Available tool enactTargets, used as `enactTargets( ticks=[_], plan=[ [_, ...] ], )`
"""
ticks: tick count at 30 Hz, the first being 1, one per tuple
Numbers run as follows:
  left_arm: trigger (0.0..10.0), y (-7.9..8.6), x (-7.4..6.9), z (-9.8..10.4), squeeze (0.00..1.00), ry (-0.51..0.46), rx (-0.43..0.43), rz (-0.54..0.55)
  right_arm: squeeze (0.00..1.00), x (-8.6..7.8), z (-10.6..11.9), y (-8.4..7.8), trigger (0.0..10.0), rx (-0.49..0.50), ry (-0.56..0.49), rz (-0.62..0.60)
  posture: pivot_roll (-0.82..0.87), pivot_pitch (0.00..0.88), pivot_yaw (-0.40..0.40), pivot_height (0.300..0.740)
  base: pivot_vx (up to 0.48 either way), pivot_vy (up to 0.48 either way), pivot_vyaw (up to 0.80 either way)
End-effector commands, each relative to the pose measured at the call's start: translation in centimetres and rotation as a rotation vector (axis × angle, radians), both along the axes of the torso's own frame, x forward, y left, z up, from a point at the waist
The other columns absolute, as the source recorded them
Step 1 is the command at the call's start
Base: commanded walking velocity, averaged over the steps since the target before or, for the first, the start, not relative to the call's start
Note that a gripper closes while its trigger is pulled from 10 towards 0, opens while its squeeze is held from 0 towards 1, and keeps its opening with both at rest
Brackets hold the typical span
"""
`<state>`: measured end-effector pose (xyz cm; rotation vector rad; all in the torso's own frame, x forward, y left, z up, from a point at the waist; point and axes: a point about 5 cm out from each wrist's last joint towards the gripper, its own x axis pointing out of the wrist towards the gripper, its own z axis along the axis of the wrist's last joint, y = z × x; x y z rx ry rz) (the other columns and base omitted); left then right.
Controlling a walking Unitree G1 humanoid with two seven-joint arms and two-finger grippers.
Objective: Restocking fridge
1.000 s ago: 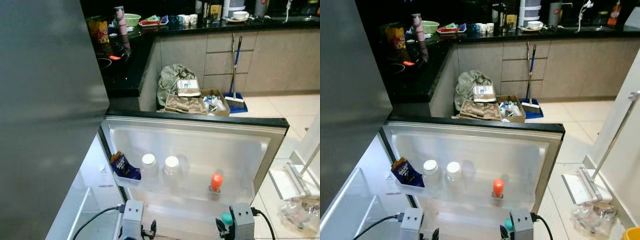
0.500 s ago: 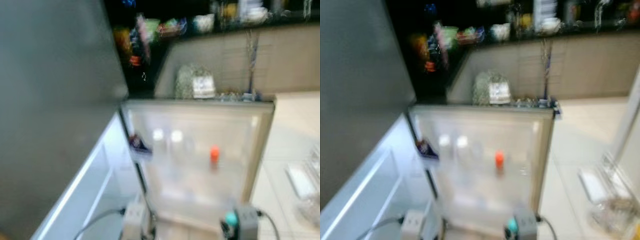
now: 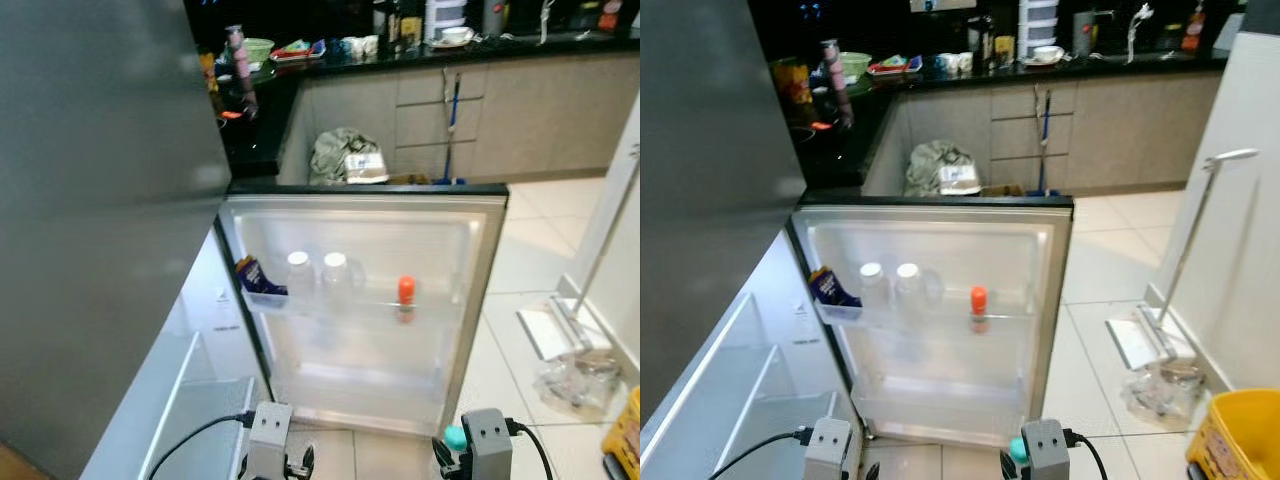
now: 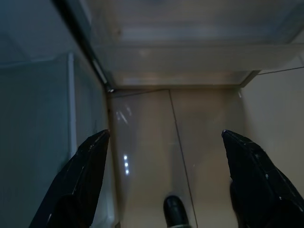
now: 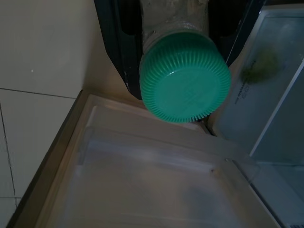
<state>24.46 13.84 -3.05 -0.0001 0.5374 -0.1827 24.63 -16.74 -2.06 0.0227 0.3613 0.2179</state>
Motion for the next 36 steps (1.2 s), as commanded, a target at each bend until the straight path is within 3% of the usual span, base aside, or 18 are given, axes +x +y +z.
enactTargets(
  ticks=[1,9,26,36],
  plan=[
    [10.0,0.65,-0.24,-0.22,0.0,0.016,0.018,0.007,0.0,0.0,0.03,0.03,10.0,0.003,0.001,-0.001,-0.07,0.108,0.079,0.74,0.0,0.0,0.0],
    [10.0,0.67,-0.14,-0.2,0.0,0.024,0.015,0.008,0.0,-0.19,-0.12,-0.04,10.0,0.002,0.008,-0.004,-0.07,0.107,0.081,0.74,0.0,0.0,0.0],
    [10.0,0.56,-0.05,-0.15,0.0,0.027,0.012,0.002,0.0,-0.12,-0.11,0.0,10.0,0.001,0.01,-0.006,-0.07,0.106,0.083,0.74,0.315,0.0,0.0],
    [10.0,0.46,-0.18,-0.11,0.0,0.01,0.019,-0.005,0.0,-0.21,-0.17,0.0,10.0,0.0,0.012,-0.006,-0.07,0.108,0.083,0.74,0.0,0.0,0.0]
  ],
)
